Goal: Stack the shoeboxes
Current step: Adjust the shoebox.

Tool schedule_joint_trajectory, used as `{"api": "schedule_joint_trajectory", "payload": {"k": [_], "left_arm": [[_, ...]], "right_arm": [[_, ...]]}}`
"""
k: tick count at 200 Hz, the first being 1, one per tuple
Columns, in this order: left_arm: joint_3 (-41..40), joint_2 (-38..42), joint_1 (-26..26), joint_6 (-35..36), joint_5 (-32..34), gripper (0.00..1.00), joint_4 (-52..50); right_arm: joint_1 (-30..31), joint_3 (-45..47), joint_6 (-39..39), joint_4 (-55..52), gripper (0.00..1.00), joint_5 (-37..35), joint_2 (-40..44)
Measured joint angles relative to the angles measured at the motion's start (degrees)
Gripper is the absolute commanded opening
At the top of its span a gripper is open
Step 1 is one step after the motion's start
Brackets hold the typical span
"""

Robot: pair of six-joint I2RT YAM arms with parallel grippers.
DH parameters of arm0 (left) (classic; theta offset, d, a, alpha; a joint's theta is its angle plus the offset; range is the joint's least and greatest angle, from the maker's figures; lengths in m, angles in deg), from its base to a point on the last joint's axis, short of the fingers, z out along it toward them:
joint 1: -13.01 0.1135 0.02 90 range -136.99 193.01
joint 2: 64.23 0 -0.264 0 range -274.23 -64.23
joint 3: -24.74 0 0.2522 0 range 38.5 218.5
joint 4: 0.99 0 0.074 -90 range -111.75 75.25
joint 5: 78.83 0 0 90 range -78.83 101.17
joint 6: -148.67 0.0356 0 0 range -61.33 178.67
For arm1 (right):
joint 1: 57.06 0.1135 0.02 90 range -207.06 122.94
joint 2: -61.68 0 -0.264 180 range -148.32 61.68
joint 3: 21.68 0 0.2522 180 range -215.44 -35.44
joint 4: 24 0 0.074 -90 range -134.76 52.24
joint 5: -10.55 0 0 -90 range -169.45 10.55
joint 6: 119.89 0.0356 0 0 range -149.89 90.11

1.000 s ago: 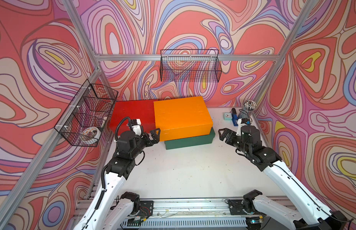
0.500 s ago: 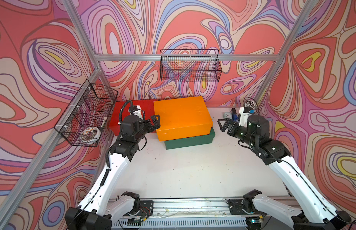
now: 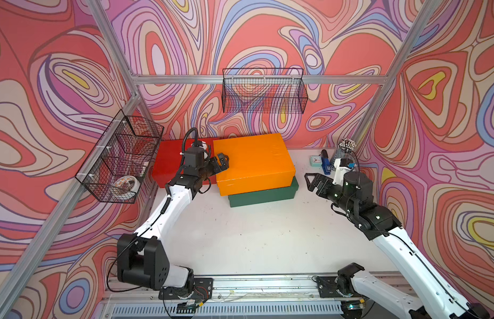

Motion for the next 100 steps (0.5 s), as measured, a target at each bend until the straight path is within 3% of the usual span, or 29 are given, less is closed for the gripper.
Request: {"api": "schedule_joint_trajectory", "payload": {"k": [53,100], "left_arm": [[6.7,-9.2,0.2,-1.3,-7.1,0.99,0.6],[7.4,-10.9,0.2,-2.0,-10.4,0.99,1.0]], "right_arm": [[0.0,-0.1,-0.1,0.0,0.98,-0.6,-1.0],[0.0,-0.3,-0.1,0.0,0.98,-0.5,-3.8]]}}
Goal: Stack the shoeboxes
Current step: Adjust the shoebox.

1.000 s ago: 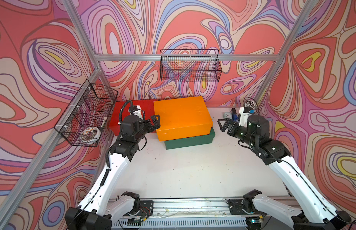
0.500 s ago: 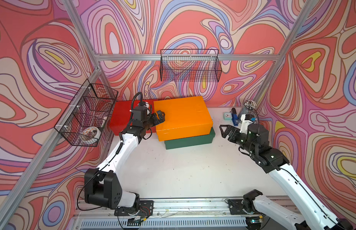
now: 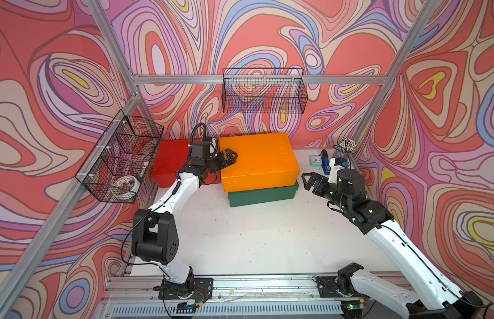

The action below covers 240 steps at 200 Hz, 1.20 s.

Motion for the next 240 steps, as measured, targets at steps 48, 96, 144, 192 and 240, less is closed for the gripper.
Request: {"api": "schedule_joint_trajectory", "payload": {"k": [48,96,144,192,240], "left_arm": [[0.0,-0.1,0.0,-1.2,-1.7,0.99,1.1],[0.0,-0.7,0.0,-2.6,-3.9,0.99,2.6],[0.0,-0.7,0.0,-2.6,-3.3,0.99,2.6],[-0.8,1.4,0.5,-1.6,-0.7,1.0,0.7],[-12.6,15.3,5.9,-4.3,1.8,1.0,5.4]], "right_arm": [[0.0,0.0,0.0,0.0,0.98,0.5,-0.8],[0.0,0.0,-0.2,0.0,0.98,0.8,-1.6],[0.0,-0.1,-0.4,0.0,0.98,1.0,-1.6],[0.0,-0.1,-0.4,0.0,0.98,1.0,-1.6],[0.0,-0.1,-0.4,0.0,0.98,1.0,-1.5]]}}
